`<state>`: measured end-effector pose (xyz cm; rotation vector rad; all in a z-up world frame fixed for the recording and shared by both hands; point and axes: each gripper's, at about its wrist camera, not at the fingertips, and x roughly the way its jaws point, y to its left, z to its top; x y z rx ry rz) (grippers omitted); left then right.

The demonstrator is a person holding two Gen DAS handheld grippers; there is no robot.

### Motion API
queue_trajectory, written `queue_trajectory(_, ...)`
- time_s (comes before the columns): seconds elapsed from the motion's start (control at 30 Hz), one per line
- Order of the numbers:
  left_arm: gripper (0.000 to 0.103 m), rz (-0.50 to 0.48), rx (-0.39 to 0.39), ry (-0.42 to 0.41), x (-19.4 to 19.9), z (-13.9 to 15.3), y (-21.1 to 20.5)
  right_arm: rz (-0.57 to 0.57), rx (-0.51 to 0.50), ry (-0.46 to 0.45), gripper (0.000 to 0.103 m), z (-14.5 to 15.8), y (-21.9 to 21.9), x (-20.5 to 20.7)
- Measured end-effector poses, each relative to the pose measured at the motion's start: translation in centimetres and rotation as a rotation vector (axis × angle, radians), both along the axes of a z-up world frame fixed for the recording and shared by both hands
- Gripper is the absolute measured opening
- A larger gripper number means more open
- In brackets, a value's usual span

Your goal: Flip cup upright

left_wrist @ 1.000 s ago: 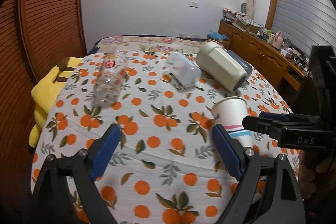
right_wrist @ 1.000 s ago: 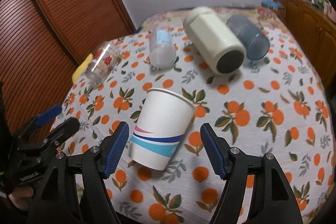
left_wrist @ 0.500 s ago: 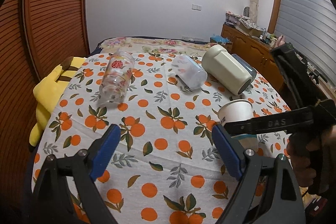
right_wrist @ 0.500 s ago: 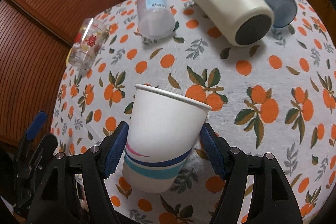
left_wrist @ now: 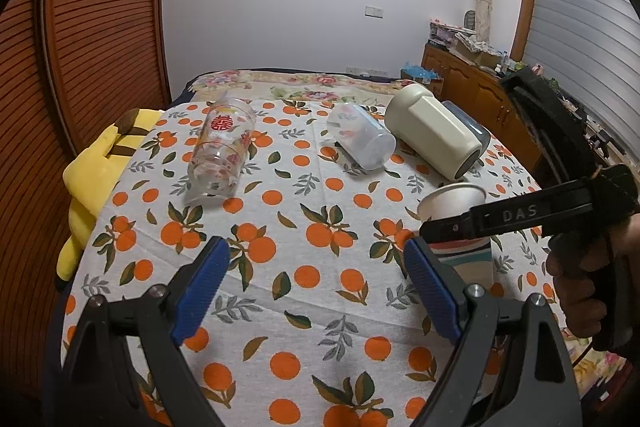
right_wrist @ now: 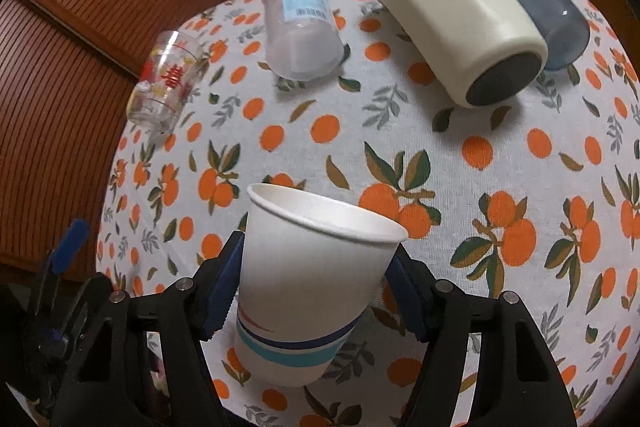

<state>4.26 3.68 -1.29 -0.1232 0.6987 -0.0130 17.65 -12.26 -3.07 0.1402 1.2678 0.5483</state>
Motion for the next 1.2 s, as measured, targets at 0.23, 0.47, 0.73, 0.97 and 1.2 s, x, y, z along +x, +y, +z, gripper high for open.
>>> queue_trajectory(0.23,0.089,0.003,0.0,0.006,0.2,-0.5,0.2,0.033,-0.05,-0.294,0.069,2.4,0.8,-1.7)
queue_trajectory(0.47,0.089,0.016,-0.004,0.012,0.6,-1.0,0.6,0.083,-0.197,-0.599,0.069,2.4,2.1,-2.9)
queue_trajectory(0.73,0.089,0.022,-0.007,0.019,0.6,-1.5,0.9,0.075,-0.141,-0.589,0.07,2.2,1.6,-1.9)
queue_trajectory(0.97,0.089,0.022,-0.008,0.023,0.6,-1.7,0.9,0.087,-0.101,-0.637,0.066,2.9,1.2,-2.6)
queue_trajectory(1.2,0.089,0.017,-0.009,0.016,0.4,-1.5,0.8,0.127,-0.121,-0.62,0.064,3.4,1.4,-4.1)
